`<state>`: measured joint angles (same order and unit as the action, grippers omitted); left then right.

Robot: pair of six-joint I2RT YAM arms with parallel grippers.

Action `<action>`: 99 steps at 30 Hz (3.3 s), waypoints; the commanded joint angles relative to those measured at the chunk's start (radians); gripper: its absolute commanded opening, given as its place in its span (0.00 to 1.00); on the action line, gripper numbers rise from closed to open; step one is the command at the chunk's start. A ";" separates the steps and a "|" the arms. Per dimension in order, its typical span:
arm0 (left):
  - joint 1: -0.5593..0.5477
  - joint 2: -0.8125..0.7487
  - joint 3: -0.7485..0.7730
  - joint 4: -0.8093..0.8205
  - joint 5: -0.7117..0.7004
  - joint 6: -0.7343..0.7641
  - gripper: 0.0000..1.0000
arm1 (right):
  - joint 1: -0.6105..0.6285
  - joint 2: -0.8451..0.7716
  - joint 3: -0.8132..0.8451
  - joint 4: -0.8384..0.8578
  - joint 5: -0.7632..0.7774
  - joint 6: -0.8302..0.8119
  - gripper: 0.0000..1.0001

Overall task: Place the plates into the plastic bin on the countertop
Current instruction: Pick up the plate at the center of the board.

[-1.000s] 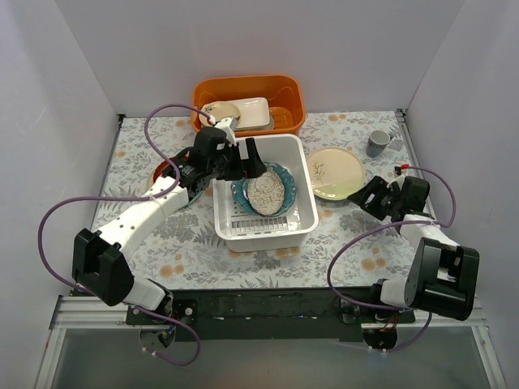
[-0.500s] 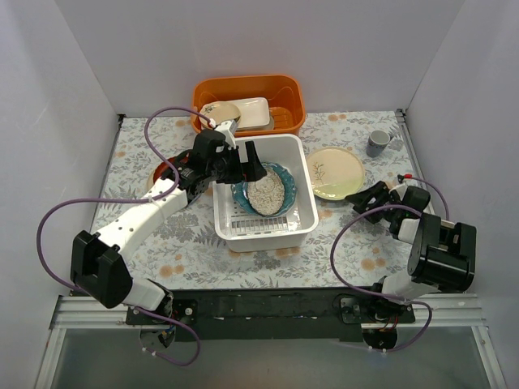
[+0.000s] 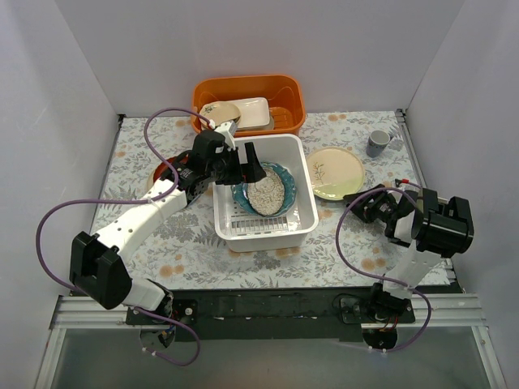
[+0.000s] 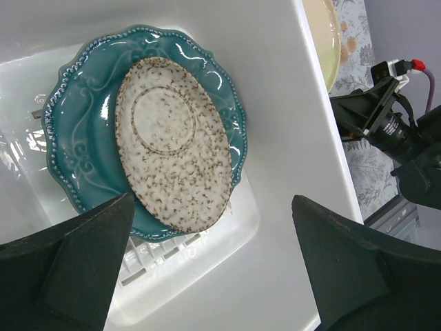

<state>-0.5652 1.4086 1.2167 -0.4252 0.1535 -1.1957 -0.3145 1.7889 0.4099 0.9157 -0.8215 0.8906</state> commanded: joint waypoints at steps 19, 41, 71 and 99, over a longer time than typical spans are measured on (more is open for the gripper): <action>-0.002 -0.086 -0.088 0.011 0.014 -0.010 0.98 | 0.025 -0.020 0.023 -0.068 0.109 -0.066 0.51; -0.002 -0.115 -0.135 0.020 -0.002 -0.001 0.98 | 0.032 -0.097 0.083 -0.409 0.249 -0.278 0.52; -0.002 -0.112 -0.160 0.034 -0.009 0.001 0.98 | 0.008 0.132 -0.051 0.305 0.012 0.099 0.01; -0.002 -0.145 -0.148 -0.004 -0.054 0.027 0.98 | -0.024 -0.035 -0.046 0.256 0.015 0.157 0.01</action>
<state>-0.5652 1.3216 1.0687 -0.4129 0.1261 -1.1896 -0.3252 1.8614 0.3450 1.1503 -0.8021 1.0683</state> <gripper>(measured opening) 0.982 0.196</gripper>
